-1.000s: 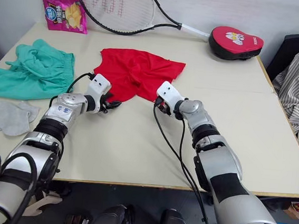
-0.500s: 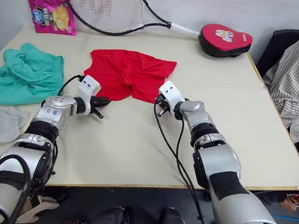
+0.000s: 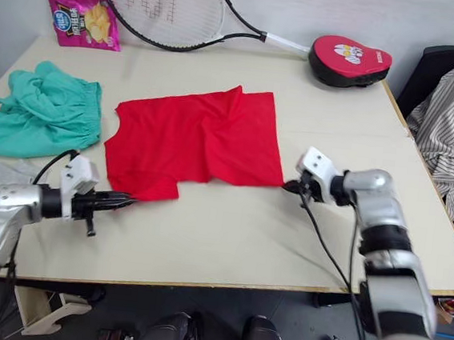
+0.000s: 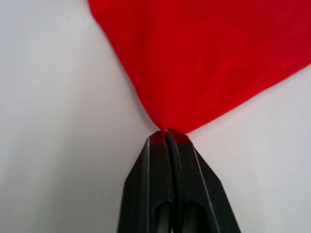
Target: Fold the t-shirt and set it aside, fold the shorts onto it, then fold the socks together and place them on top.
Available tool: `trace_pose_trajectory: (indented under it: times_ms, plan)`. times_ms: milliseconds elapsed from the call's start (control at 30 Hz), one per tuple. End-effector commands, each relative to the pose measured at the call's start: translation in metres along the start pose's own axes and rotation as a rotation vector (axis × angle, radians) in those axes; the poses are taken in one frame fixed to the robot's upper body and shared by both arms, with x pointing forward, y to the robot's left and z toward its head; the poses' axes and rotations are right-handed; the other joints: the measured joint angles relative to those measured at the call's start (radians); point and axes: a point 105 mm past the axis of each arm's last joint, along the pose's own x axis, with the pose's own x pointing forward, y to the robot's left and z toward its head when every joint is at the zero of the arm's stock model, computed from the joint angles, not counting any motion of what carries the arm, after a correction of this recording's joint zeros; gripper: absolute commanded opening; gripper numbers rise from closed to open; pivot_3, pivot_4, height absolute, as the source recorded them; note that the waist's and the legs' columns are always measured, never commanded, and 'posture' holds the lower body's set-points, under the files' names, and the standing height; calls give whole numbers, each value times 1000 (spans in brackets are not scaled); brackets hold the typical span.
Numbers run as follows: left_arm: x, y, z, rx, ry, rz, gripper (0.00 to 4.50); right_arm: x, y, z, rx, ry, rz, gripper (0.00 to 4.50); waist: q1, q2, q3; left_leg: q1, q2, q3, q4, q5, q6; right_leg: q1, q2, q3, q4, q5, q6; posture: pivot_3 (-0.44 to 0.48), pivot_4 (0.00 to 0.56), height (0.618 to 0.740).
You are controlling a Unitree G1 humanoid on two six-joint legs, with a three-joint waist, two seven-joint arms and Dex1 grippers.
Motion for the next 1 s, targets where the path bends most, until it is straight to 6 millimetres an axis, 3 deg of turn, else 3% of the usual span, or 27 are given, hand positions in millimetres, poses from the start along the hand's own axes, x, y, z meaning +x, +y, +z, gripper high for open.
trace_pose_trajectory:
  times_ms: [33,200,333,367,433,600,1000]
  plan:
    - [-19,-21,7,53,-22,-32,19,-25,21,4,-40,-3,31,0,5,1,0,0,0,0,0,0,0,0,0,0,-1,0,-1,0,150,740]
    - [-33,-41,-4,27,-17,1,19,-34,57,-21,13,24,12,0,22,1,0,2,0,0,0,0,-1,1,-1,0,-3,-2,-4,0,150,740]
    - [-33,-43,-9,26,-14,26,19,-35,71,-29,0,8,-16,0,29,0,0,3,0,0,-1,0,-1,0,-1,0,-3,-2,-4,0,150,740]
    - [-33,-43,-11,24,-7,29,0,-36,76,-29,-7,3,4,380,30,0,0,3,0,0,-1,0,-1,0,-1,0,-3,-2,-4,0,150,740]
    - [-34,-45,-13,27,9,19,0,-38,75,-25,-32,-19,-12,823,30,0,0,3,0,1,-3,0,-1,0,-1,1,-4,-2,-5,0,150,740]
    - [-31,-42,-13,33,6,17,0,-36,62,-10,-139,-49,-11,2545,25,1,0,3,0,2,-4,0,-2,-1,-1,1,-4,-3,-5,0,150,740]
    - [-28,-33,-9,43,7,15,0,0,41,-23,-257,44,-25,2545,21,-2,-1,4,0,2,-4,1,-3,0,-1,1,-2,-3,-5,0,150,740]
